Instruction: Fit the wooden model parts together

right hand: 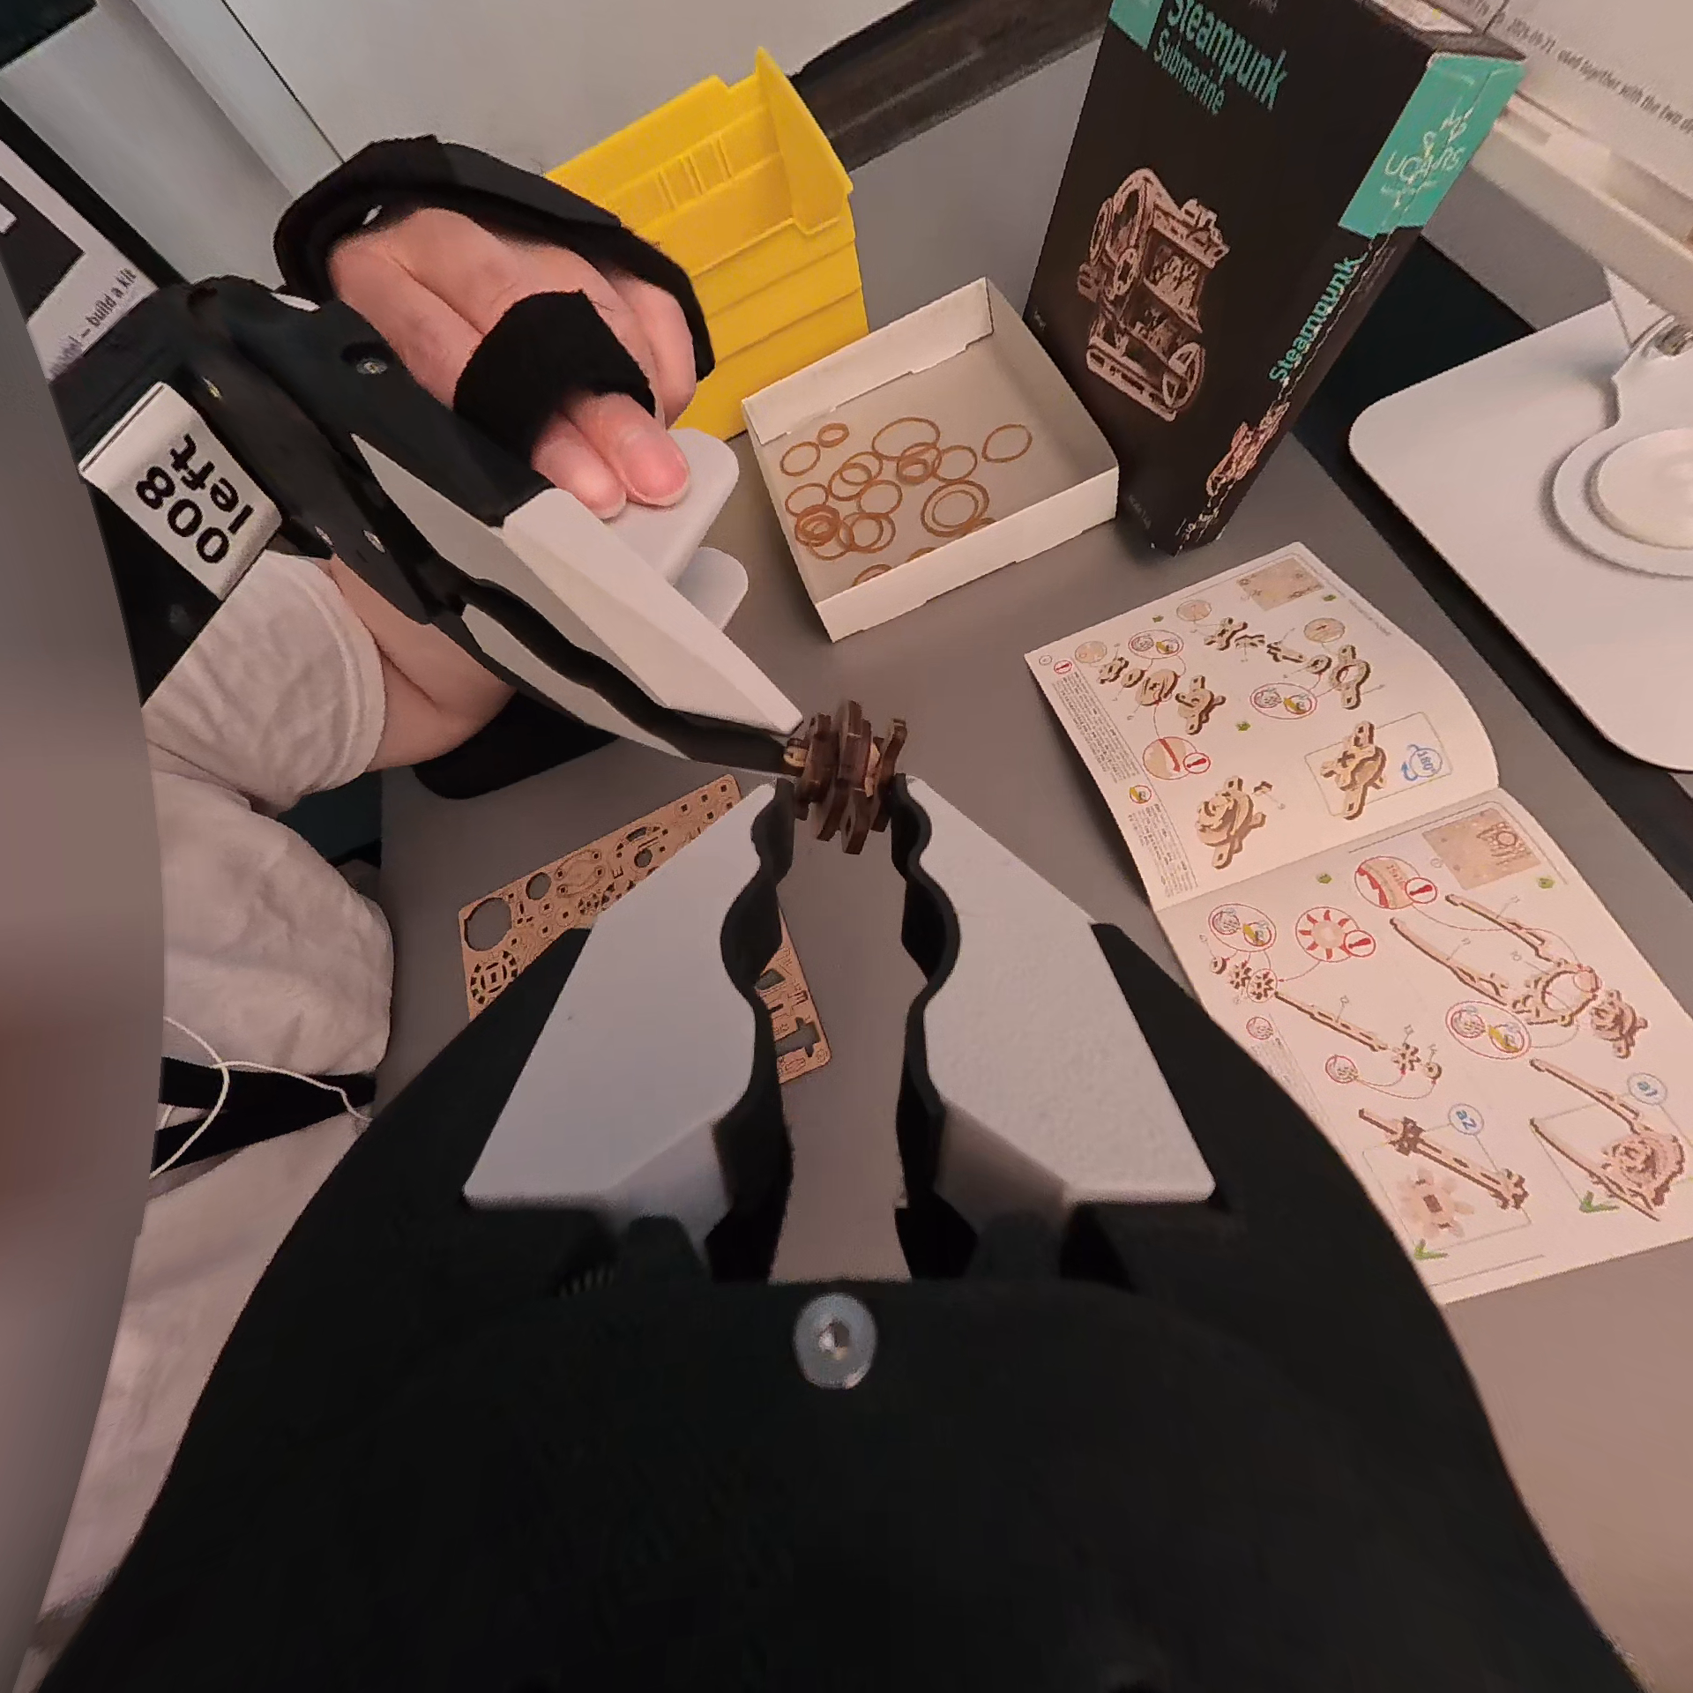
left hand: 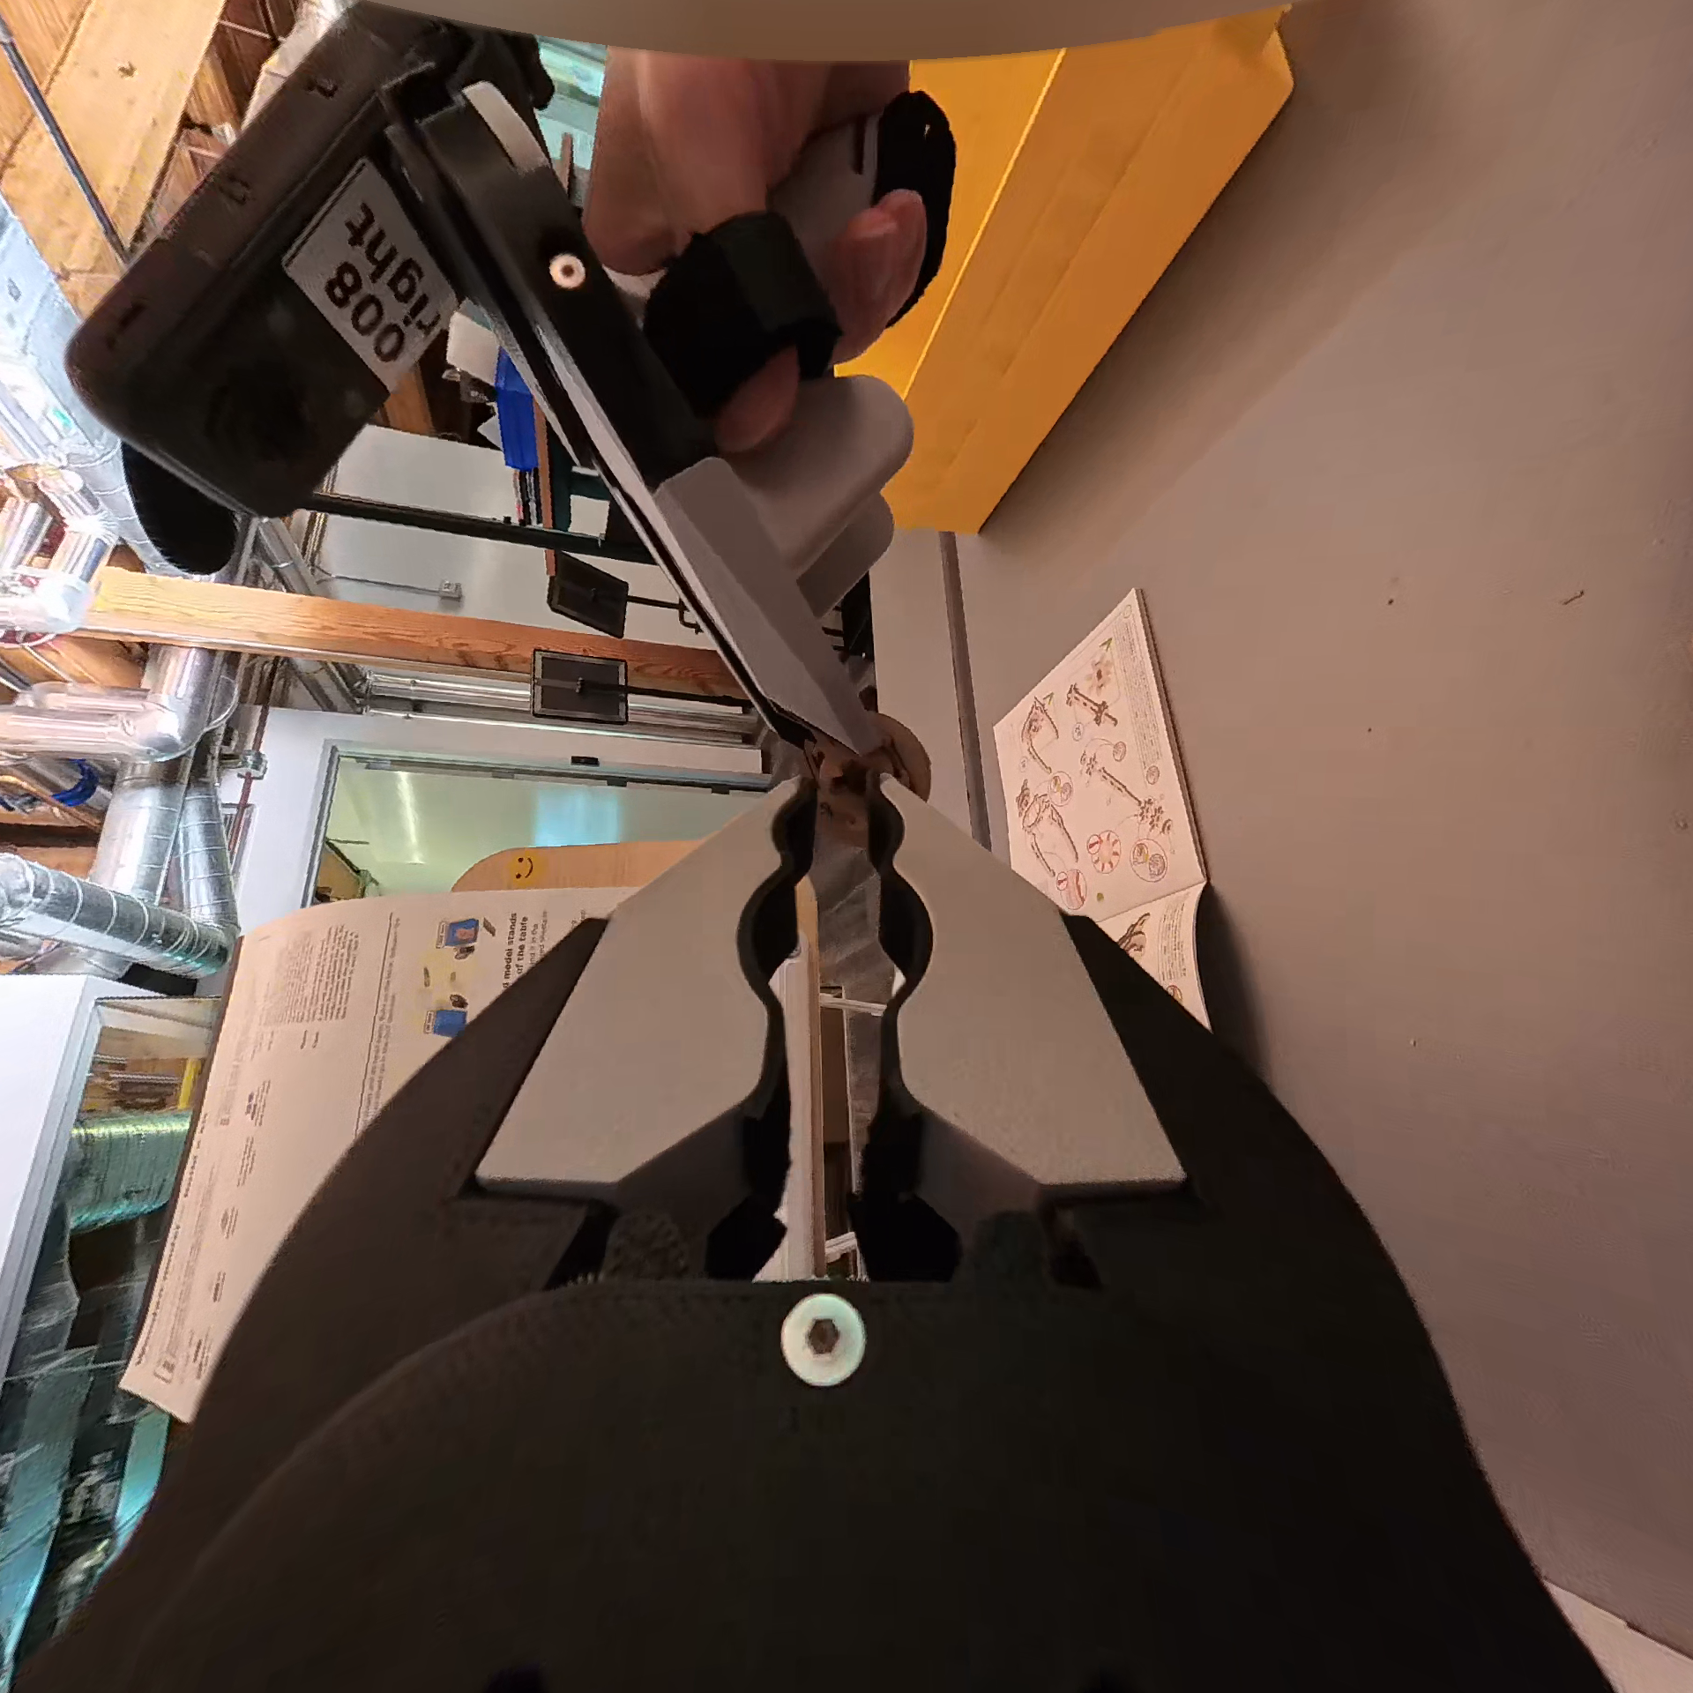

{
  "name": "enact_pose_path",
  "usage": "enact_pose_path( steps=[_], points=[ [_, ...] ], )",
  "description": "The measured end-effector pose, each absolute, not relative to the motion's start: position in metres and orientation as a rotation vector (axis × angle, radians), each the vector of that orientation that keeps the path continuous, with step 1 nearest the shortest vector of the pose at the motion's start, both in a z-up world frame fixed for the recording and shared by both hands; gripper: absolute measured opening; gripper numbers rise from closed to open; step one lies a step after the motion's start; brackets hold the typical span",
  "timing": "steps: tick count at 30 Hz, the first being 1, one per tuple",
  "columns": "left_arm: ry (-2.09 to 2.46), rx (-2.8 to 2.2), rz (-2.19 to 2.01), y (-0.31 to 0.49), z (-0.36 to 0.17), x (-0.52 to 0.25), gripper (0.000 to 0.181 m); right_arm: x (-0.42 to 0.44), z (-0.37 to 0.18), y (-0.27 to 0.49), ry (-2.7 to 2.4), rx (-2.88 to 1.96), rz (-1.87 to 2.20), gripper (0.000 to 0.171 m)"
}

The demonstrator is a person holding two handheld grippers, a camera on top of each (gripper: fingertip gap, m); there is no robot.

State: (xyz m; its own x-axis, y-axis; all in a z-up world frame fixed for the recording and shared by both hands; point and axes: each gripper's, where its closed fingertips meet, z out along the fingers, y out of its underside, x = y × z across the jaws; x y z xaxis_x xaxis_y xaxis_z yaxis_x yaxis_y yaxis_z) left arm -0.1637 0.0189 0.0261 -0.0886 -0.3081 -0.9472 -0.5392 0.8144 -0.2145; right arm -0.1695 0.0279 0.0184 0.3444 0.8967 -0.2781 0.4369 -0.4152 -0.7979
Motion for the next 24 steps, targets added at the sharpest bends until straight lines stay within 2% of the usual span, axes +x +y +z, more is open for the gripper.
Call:
enact_pose_path(
  steps=[24],
  points=[
    [1.593,-0.863,-0.012,0.020,0.043,-0.160,0.003,-0.164,0.038,0.028,-1.132,-1.872,1.159,0.020]
  ],
)
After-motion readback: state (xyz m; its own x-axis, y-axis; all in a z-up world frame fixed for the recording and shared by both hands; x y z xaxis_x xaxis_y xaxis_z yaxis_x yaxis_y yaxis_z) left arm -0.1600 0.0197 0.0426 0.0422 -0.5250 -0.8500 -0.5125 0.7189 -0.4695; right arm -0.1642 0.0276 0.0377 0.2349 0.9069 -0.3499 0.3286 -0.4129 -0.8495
